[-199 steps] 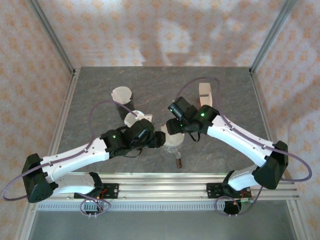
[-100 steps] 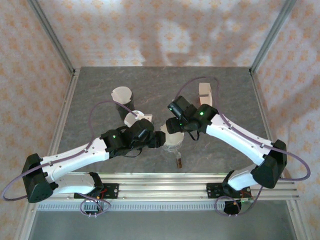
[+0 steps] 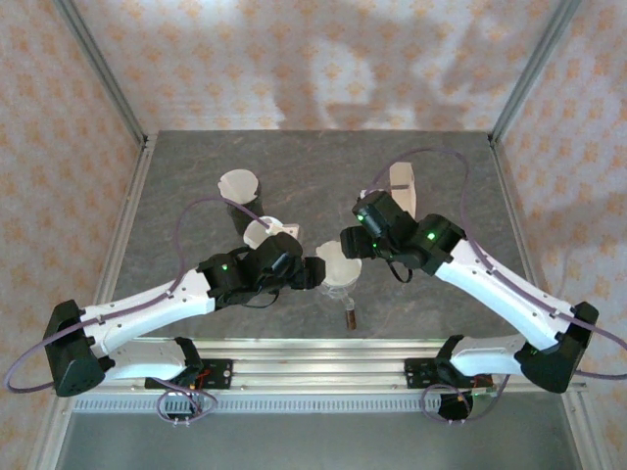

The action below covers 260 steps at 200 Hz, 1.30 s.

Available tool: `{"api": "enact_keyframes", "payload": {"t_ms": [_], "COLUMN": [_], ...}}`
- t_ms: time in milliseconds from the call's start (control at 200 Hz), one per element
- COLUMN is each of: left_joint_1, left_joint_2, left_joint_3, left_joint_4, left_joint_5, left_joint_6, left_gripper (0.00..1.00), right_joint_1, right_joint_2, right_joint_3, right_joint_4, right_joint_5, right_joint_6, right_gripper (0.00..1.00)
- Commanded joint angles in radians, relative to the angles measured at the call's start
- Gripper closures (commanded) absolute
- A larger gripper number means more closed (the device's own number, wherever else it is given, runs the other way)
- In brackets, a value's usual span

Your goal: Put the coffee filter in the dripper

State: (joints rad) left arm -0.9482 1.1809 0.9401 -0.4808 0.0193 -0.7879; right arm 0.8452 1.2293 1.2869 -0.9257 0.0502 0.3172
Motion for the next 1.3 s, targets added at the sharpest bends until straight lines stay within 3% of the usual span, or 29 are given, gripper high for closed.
{"api": "enact_keyframes", "payload": {"t_ms": [0, 836, 1071, 1166, 1181, 1196, 1296], "left_joint_1": [0.007, 0.007, 0.033, 0.102, 0.115, 0.126, 0.222], "left_joint_2": [-0.012, -0.117, -0.28, -0.343, -0.351, -0.36, -0.406], "left_joint_3": [-0.01, 0.032, 0.122, 0.149, 0.151, 0.155, 0.148], "left_joint_4": [-0.002, -0.03, -0.137, -0.198, -0.209, -0.22, -0.236], "left_joint_5": [-0.004, -0.025, -0.221, -0.291, -0.302, -0.319, -0.404], "left_joint_6": [-0.008, 0.001, 0.107, 0.155, 0.16, 0.165, 0.221], "left_gripper": [0.28, 0.16, 0.0, 0.0, 0.0, 0.0, 0.0], "right_joint_1": [-0.006, -0.006, -0.006, -0.006, -0.006, -0.006, -0.006], "right_joint_2": [-0.008, -0.037, -0.107, -0.151, -0.158, -0.163, -0.193], "right_joint_3": [-0.012, -0.012, -0.04, -0.075, -0.08, -0.085, -0.116], "right_joint_4": [0.01, 0.008, 0.037, 0.068, 0.072, 0.075, 0.101], "right_joint_5": [0.039, 0.04, 0.103, 0.159, 0.169, 0.18, 0.244], "right_joint_6": [0.018, 0.026, 0.037, 0.049, 0.05, 0.053, 0.076], "right_gripper": [0.3, 0.3, 0.28, 0.25, 0.17, 0.14, 0.12]}}
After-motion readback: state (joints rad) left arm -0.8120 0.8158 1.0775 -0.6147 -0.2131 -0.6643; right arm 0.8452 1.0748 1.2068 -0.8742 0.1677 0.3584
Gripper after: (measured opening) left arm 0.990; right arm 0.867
